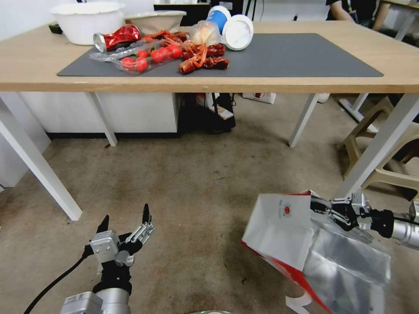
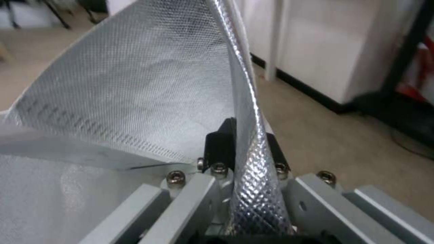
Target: Pick up the food delivery bag from the floor and place it on the table.
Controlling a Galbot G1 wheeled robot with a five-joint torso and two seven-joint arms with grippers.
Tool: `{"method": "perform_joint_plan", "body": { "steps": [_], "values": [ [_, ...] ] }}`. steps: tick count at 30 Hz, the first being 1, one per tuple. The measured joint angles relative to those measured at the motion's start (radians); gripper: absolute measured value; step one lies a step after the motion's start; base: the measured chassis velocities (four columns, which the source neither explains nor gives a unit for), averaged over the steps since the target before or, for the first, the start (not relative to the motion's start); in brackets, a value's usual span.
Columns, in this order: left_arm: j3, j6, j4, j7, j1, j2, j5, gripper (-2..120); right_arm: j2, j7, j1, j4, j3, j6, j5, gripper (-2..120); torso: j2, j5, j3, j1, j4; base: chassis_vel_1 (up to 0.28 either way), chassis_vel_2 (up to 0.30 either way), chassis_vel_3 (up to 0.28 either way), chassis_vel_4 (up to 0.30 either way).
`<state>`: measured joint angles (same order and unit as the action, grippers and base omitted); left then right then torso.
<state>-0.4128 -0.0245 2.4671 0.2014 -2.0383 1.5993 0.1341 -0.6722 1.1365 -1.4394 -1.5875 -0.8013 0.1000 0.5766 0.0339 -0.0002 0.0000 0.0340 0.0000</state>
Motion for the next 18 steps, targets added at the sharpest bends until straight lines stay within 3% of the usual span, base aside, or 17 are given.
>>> {"method": "perform_joint_plan", "body": {
  "steps": [10, 18],
  "values": [
    [-0.003, 0.003, 0.015, 0.001, -0.016, 0.001, -0.002, 100, 0.024, 0.053, -0.015, -0.146, -0.008, -0.073, 0.191, 0, 0.0, 0.0001, 0.0, 0.0, 0.0, 0.0, 0.0, 0.0, 0.0],
    [0.007, 0.004, 0.033, 0.011, -0.039, 0.009, -0.002, 100, 0.05, 0.148, -0.004, -0.218, 0.004, -0.205, 0.449, 0, 0.0, 0.0001, 0.0, 0.0, -0.0001, 0.0, 0.0, 0.0, 0.0]
  ]
}}
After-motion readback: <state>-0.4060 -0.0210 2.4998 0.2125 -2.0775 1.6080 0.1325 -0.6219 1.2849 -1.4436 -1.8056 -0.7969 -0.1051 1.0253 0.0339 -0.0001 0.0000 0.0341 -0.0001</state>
